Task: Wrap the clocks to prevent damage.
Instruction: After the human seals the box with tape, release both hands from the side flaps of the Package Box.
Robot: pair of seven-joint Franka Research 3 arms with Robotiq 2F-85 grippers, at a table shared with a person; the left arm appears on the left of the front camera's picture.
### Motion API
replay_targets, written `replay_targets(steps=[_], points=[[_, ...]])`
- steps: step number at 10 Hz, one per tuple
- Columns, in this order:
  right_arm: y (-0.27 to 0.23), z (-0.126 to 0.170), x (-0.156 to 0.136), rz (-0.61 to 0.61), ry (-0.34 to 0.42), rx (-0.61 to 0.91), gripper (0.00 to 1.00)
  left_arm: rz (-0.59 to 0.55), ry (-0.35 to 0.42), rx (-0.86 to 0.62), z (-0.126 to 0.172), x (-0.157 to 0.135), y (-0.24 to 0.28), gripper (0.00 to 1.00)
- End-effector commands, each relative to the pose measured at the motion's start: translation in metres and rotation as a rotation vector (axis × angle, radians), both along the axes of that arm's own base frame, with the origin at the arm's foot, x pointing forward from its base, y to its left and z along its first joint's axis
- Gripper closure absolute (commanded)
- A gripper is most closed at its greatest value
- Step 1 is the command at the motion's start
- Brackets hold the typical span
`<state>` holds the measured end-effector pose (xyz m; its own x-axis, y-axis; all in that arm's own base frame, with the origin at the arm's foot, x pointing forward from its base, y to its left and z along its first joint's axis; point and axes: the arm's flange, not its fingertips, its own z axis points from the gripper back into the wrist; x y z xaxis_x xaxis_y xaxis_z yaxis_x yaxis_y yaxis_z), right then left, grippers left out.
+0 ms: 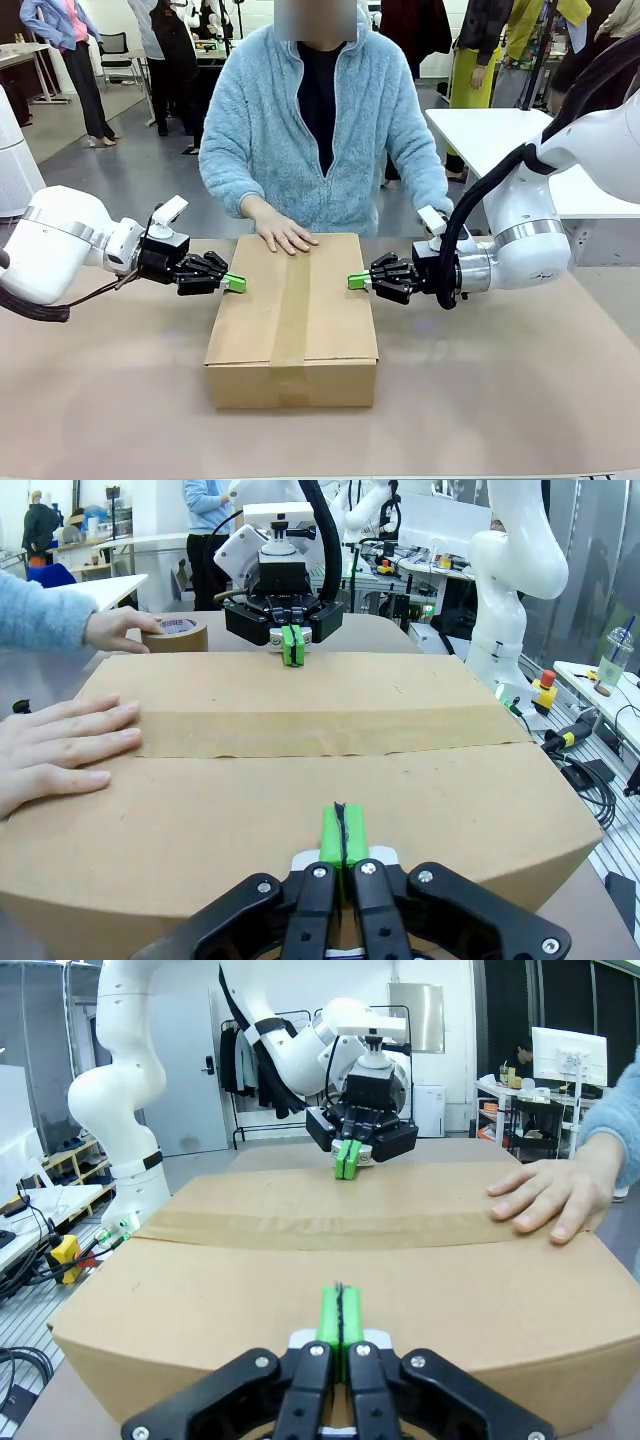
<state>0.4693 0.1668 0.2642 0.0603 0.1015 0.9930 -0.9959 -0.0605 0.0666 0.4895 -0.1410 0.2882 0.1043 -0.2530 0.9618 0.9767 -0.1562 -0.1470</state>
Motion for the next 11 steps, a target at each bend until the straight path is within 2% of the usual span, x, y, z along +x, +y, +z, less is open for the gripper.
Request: replay_targets(steps=[1, 4, 5, 7, 8, 10, 11], points=[[0.001, -0.003, -0.001, -0.016, 0.006, 0.000, 0.99, 0.010, 0.002, -0.002, -0.002, 0.000, -0.001, 1.00], [0.000, 0.000, 0.000, 0.000, 0.000, 0.000, 0.99, 0.010, 0.002, -0.002, -0.002, 0.000, -0.001, 1.00], [-0.002, 0.010, -0.004, 0.052, -0.002, 0.000, 0.99, 0.000, 0.000, -0.001, 0.000, 0.000, 0.000, 1.00], [-0.007, 0.063, -0.016, 0.054, -0.057, -0.055, 0.99, 0.017, -0.059, 0.063, 0.048, -0.002, 0.016, 1.00], [-0.010, 0.087, -0.026, 0.068, -0.069, -0.136, 0.99, -0.004, -0.062, 0.121, 0.073, -0.007, 0.028, 1.00], [-0.027, 0.134, -0.045, 0.100, -0.007, -0.357, 0.99, -0.038, -0.074, 0.314, 0.118, -0.018, 0.052, 1.00], [-0.040, 0.159, -0.056, 0.077, 0.026, -0.448, 0.99, -0.048, -0.062, 0.417, 0.139, -0.027, 0.066, 1.00]])
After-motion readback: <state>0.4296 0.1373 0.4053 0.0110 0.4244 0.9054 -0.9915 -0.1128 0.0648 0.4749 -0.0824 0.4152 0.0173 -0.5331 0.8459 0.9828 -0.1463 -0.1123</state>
